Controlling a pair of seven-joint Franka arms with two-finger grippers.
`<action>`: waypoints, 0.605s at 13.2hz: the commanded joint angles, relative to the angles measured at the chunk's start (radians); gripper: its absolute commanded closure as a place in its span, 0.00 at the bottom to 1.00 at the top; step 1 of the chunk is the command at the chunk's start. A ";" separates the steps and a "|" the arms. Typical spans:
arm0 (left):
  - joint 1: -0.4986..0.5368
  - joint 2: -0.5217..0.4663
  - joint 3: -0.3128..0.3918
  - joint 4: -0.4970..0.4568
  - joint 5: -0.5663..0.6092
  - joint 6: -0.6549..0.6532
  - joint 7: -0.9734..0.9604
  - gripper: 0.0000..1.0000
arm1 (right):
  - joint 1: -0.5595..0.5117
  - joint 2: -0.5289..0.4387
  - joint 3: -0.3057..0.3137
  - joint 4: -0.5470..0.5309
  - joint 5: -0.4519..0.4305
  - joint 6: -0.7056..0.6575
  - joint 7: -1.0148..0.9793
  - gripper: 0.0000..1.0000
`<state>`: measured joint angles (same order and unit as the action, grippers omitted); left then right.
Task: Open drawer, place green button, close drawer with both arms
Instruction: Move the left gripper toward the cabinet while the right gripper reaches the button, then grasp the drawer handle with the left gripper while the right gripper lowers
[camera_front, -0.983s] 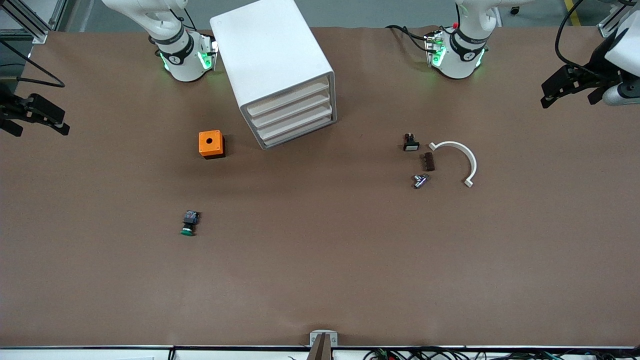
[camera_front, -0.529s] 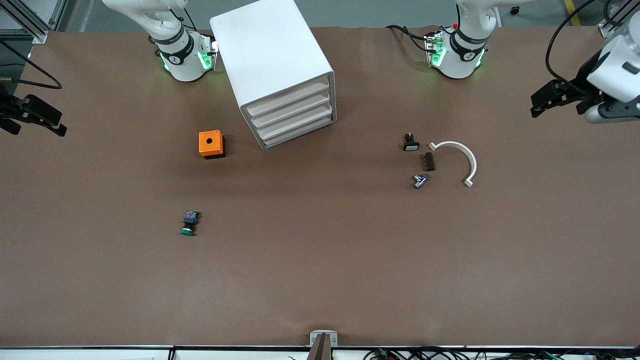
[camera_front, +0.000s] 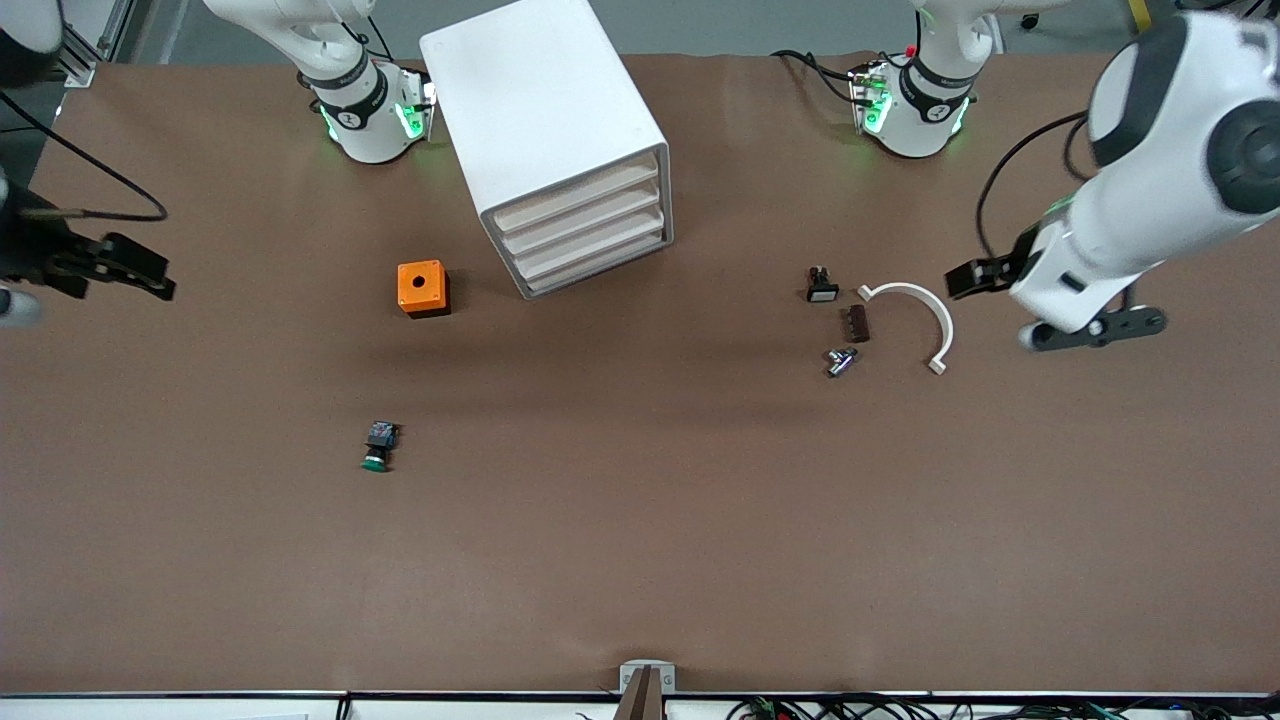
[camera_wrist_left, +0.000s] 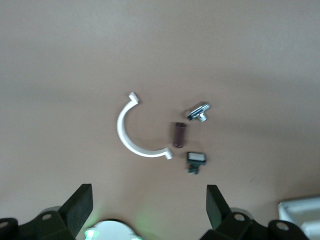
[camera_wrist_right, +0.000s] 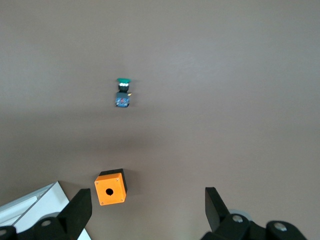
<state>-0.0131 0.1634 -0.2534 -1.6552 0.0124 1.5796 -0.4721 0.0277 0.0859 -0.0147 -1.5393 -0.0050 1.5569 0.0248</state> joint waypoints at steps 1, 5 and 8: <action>-0.040 0.120 -0.014 0.037 0.000 0.066 -0.202 0.00 | 0.028 0.050 0.002 0.030 -0.013 -0.009 0.018 0.00; -0.143 0.286 -0.015 0.073 0.000 0.163 -0.497 0.00 | 0.040 0.109 0.004 0.033 0.002 0.032 0.012 0.00; -0.231 0.384 -0.015 0.129 -0.070 0.163 -0.759 0.00 | 0.069 0.190 0.004 0.034 0.003 0.049 0.023 0.00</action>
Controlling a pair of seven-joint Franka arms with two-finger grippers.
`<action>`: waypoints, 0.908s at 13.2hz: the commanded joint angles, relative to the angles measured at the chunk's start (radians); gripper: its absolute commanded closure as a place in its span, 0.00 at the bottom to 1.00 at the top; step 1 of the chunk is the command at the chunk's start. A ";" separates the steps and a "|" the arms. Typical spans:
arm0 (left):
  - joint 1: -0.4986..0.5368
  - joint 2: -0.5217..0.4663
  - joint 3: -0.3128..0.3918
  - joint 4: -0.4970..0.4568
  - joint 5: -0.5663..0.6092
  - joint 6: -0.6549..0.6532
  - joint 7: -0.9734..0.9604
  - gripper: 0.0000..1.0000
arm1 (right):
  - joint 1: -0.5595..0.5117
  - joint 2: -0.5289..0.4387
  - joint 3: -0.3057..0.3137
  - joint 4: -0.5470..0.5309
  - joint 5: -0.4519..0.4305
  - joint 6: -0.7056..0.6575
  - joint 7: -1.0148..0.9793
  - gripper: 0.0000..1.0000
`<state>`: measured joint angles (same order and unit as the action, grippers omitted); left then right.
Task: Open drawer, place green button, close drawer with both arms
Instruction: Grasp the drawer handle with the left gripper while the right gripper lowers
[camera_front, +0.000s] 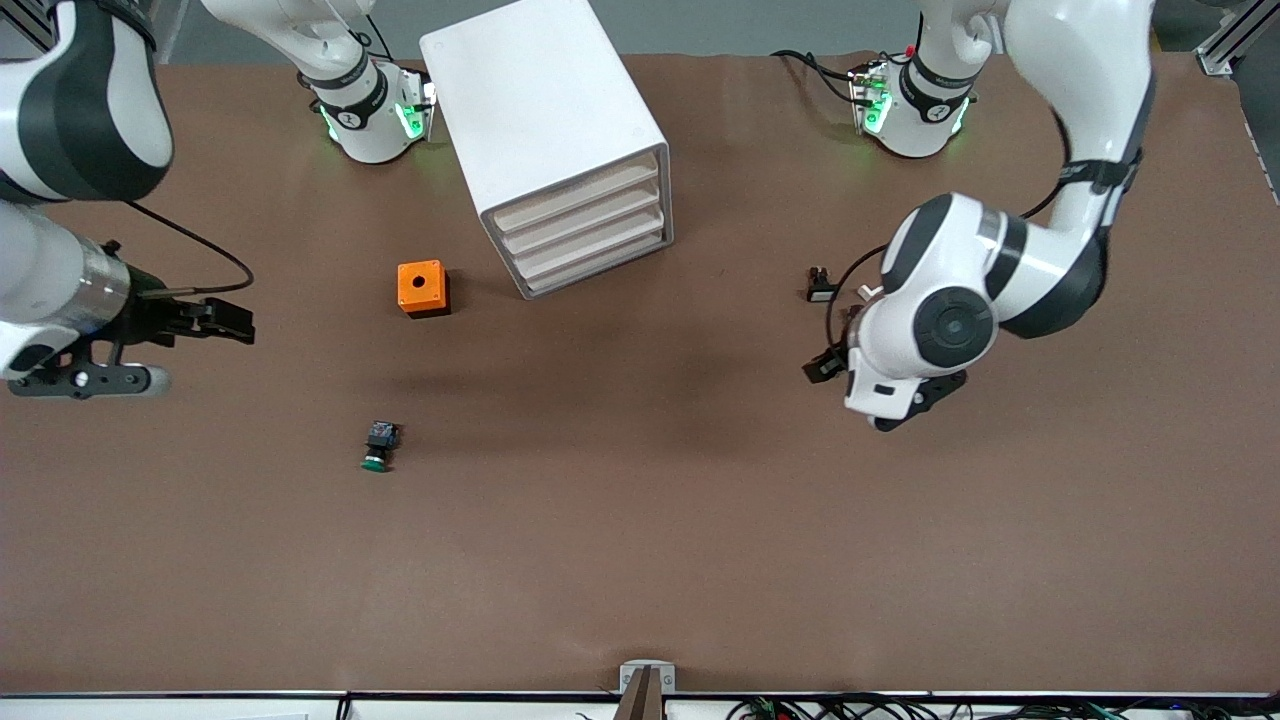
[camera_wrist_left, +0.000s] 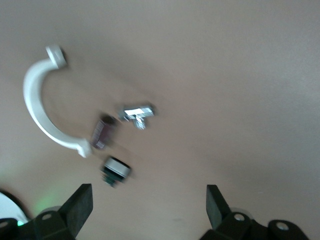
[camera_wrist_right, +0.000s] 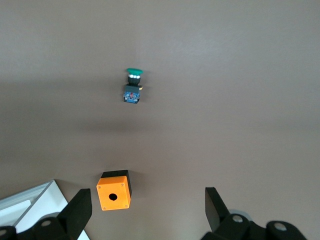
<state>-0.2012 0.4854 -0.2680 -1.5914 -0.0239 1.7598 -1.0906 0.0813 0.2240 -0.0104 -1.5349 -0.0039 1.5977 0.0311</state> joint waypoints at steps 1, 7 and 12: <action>-0.052 0.085 0.000 0.067 -0.053 -0.017 -0.226 0.00 | 0.018 0.057 0.000 0.016 0.002 0.019 0.032 0.00; -0.155 0.212 0.000 0.068 -0.293 -0.008 -0.661 0.00 | 0.049 0.081 0.000 -0.223 0.025 0.292 0.183 0.00; -0.230 0.311 0.001 0.068 -0.604 0.059 -0.793 0.00 | 0.086 0.217 0.001 -0.280 0.025 0.484 0.199 0.00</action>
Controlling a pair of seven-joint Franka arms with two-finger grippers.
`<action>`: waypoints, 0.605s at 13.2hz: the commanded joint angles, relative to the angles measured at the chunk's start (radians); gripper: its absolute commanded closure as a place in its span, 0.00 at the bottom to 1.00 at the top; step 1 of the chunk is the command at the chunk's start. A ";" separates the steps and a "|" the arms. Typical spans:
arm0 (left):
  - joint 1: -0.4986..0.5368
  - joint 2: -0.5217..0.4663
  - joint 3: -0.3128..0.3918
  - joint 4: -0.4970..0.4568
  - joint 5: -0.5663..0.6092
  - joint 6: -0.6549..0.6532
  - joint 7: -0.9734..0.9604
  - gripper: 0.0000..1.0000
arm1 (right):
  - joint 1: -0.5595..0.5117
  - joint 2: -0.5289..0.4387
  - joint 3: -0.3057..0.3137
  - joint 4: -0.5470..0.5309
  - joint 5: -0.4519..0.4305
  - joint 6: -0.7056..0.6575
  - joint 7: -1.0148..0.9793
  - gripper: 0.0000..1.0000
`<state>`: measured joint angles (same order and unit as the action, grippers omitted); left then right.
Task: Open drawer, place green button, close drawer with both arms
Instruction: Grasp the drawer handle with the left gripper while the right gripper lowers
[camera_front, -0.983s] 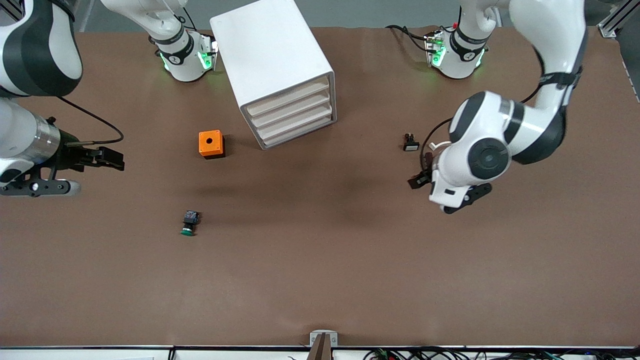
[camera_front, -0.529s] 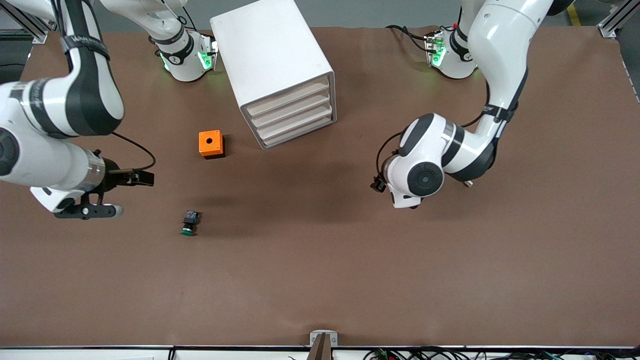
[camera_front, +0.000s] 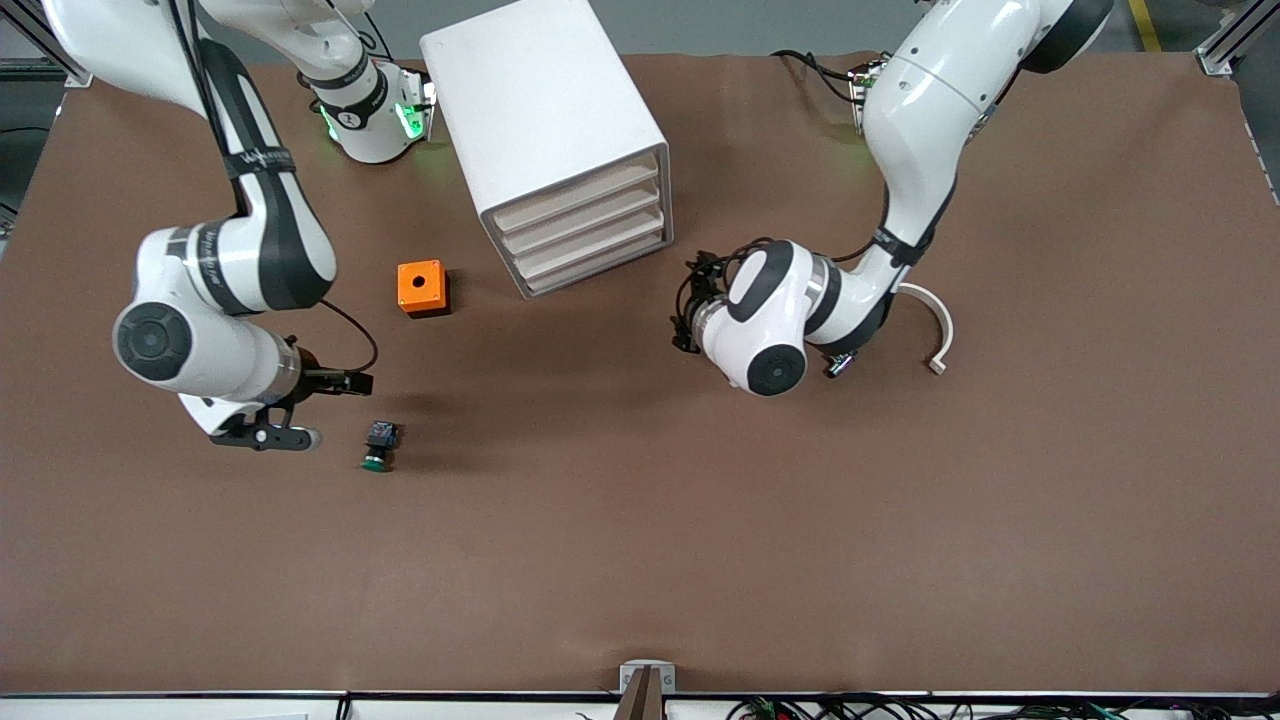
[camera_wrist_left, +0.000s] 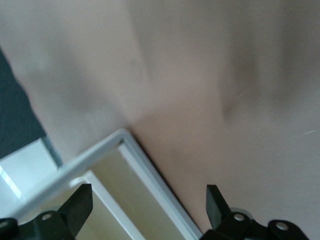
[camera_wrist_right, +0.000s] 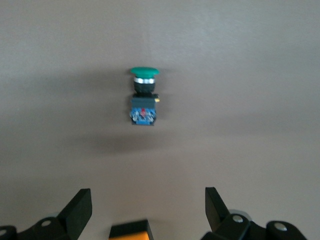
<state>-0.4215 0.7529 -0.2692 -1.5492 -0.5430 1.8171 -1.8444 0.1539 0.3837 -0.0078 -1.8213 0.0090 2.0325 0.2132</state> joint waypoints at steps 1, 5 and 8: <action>-0.011 0.054 0.002 0.024 -0.148 0.002 -0.048 0.00 | 0.019 0.090 -0.003 0.014 0.012 0.066 0.015 0.00; -0.013 0.092 0.004 0.024 -0.340 0.002 -0.191 0.00 | 0.018 0.191 -0.003 0.037 0.019 0.170 0.017 0.00; -0.055 0.100 0.002 0.024 -0.374 -0.001 -0.309 0.00 | 0.007 0.222 -0.004 0.050 0.087 0.176 0.026 0.00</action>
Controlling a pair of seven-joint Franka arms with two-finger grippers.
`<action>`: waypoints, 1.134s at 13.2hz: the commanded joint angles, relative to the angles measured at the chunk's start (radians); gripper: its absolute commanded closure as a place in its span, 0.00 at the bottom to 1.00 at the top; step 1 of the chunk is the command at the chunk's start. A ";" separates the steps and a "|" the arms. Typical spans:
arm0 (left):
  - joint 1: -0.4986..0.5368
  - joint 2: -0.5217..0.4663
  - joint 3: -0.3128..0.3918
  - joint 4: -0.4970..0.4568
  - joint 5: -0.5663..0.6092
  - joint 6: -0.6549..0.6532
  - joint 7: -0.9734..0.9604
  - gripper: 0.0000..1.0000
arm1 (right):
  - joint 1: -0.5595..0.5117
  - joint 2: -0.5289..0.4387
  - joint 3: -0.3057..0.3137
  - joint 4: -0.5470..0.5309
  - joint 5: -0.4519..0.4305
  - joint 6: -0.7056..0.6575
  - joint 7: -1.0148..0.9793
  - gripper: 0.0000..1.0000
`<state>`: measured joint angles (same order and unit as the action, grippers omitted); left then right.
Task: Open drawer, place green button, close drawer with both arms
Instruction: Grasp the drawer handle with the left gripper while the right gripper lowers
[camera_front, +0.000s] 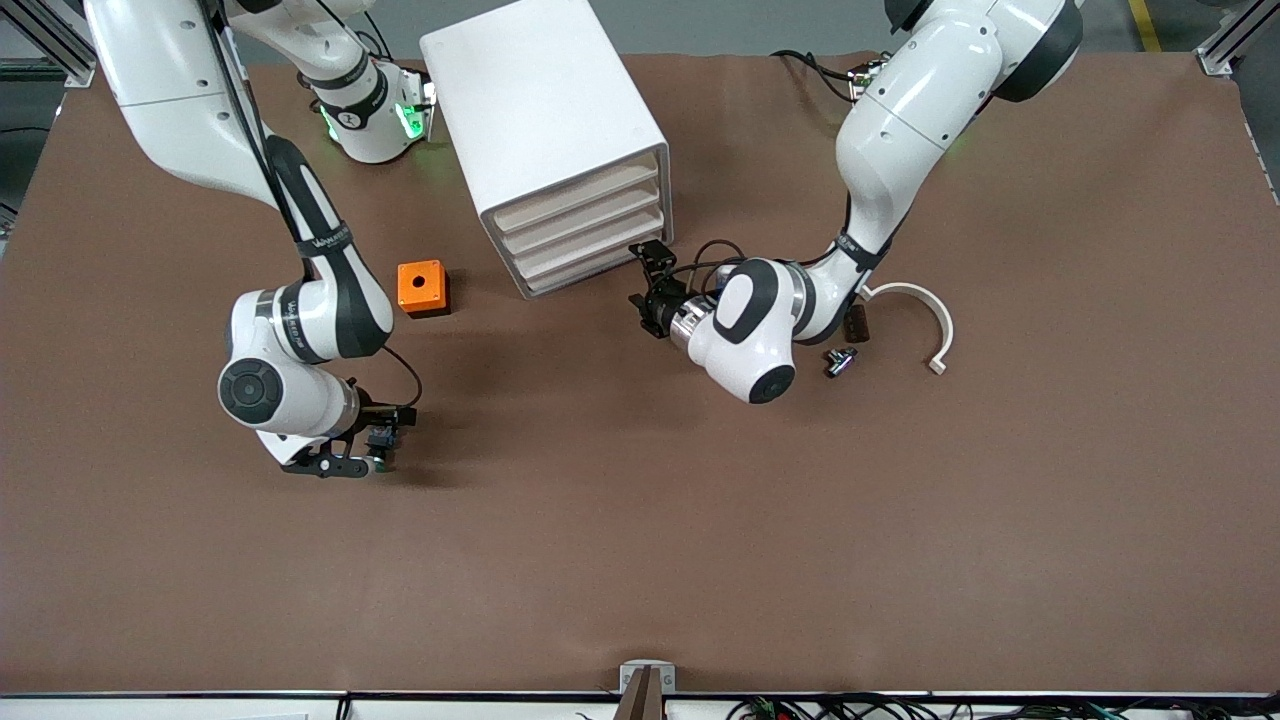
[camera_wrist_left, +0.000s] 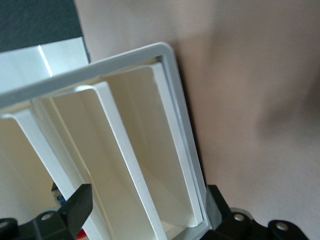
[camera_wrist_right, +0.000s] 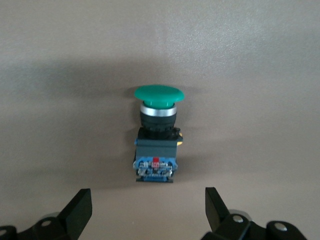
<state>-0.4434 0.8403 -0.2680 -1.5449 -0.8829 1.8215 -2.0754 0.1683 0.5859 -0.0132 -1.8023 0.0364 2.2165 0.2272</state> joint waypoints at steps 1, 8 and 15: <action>-0.043 0.014 0.003 0.020 -0.039 -0.007 -0.107 0.00 | -0.007 0.026 -0.001 0.032 0.091 -0.003 0.012 0.00; -0.069 0.049 0.001 0.020 -0.062 -0.013 -0.173 0.26 | 0.008 0.051 -0.025 0.029 0.086 0.038 0.011 0.00; -0.106 0.063 0.001 0.020 -0.116 -0.013 -0.170 0.51 | 0.010 0.065 -0.028 0.024 0.076 0.074 0.064 0.13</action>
<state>-0.5337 0.8934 -0.2694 -1.5441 -0.9776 1.8191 -2.2353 0.1692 0.6410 -0.0346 -1.7899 0.1152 2.2846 0.2692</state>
